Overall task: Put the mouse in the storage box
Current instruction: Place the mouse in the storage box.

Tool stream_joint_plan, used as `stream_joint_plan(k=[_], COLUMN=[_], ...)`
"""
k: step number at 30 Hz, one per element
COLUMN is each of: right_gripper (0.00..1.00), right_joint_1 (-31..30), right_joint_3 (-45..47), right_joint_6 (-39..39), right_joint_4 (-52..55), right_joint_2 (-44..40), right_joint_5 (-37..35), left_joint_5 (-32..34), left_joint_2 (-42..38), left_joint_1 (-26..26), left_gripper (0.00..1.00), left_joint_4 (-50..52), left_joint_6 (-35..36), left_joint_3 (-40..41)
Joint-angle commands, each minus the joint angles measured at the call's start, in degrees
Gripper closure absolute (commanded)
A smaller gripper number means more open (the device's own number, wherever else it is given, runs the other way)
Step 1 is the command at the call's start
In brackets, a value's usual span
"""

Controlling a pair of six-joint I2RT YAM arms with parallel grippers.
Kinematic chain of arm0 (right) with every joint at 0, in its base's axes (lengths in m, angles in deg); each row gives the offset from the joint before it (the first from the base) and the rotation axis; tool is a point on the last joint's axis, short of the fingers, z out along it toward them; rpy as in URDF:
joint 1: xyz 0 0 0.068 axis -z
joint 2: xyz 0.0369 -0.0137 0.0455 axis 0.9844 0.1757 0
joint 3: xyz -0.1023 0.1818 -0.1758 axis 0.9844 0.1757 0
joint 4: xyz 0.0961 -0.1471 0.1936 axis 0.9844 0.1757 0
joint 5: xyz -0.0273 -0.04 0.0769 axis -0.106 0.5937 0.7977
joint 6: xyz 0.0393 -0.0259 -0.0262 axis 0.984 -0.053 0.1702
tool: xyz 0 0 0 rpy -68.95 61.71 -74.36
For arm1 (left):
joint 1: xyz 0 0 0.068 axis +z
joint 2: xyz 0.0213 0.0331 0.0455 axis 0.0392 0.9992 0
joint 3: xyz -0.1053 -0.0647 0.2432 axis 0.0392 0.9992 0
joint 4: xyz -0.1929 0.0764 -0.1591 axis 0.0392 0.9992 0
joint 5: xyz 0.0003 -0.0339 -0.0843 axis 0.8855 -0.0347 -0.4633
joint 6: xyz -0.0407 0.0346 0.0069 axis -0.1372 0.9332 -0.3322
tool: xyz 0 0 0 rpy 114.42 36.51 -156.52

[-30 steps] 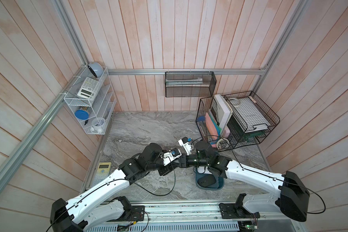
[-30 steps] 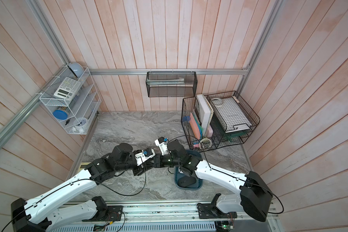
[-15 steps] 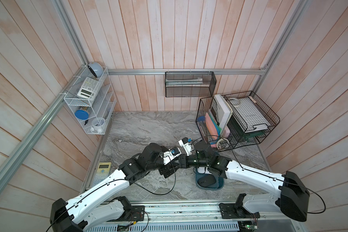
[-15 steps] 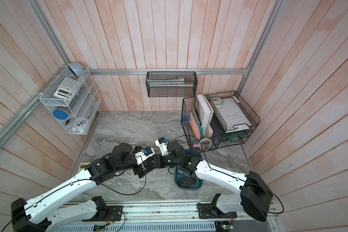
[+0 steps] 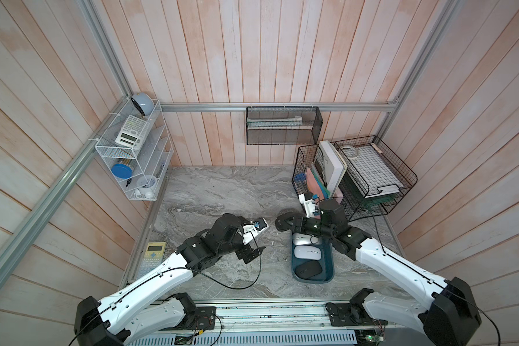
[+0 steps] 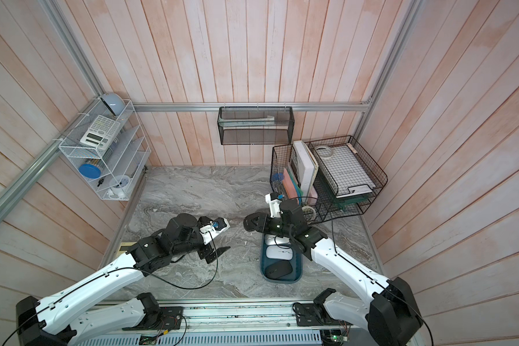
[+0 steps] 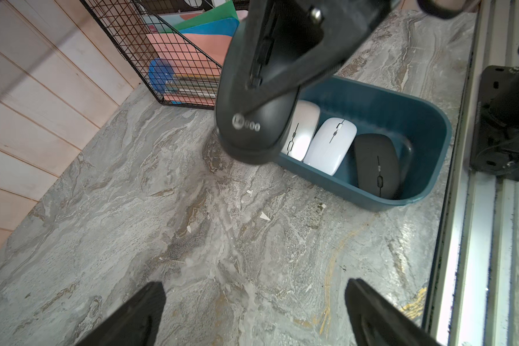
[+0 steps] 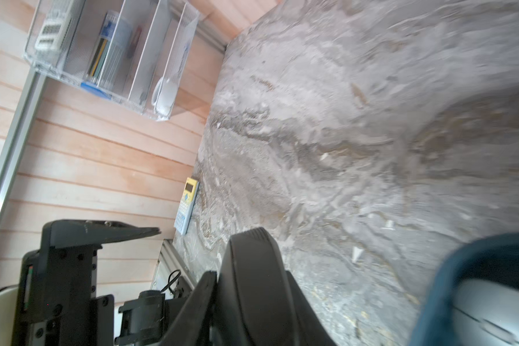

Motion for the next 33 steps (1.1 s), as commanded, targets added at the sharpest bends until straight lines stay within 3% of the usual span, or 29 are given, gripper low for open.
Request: stream_joint_plan(k=[1,7,17,22,33], right_gripper=[0.77,0.76,0.75,0.73,0.73], right_joint_1=[6.71,16.56,16.92,15.72,6.68], right_joint_3=[1.58,3.70,9.35,11.34,13.60], right_joint_6=[-2.21,-4.19,-4.37,-4.43,-4.26], right_joint_4=[6.79,12.96,13.89,12.34,8.47], right_joint_2=[-4.11,-9.65,-12.65,-11.43,-3.37], right_joint_5=[2.62,5.31,6.16,7.58,-1.91], left_joint_5=[0.60,0.60,0.58,0.92,1.19], left_joint_2=[-0.67,-0.43,-0.27,-0.09,0.32], left_joint_1=[-0.15,-0.20,-0.16,-0.19,-0.14], left_gripper=[0.00,0.00,0.00,0.00,0.00], left_joint_4=[-0.77,-0.65,-0.42,-0.46,-0.35], left_joint_6=[0.60,0.73,0.69,0.69,0.74], left_joint_3=[0.80,0.76,0.71,0.85,0.94])
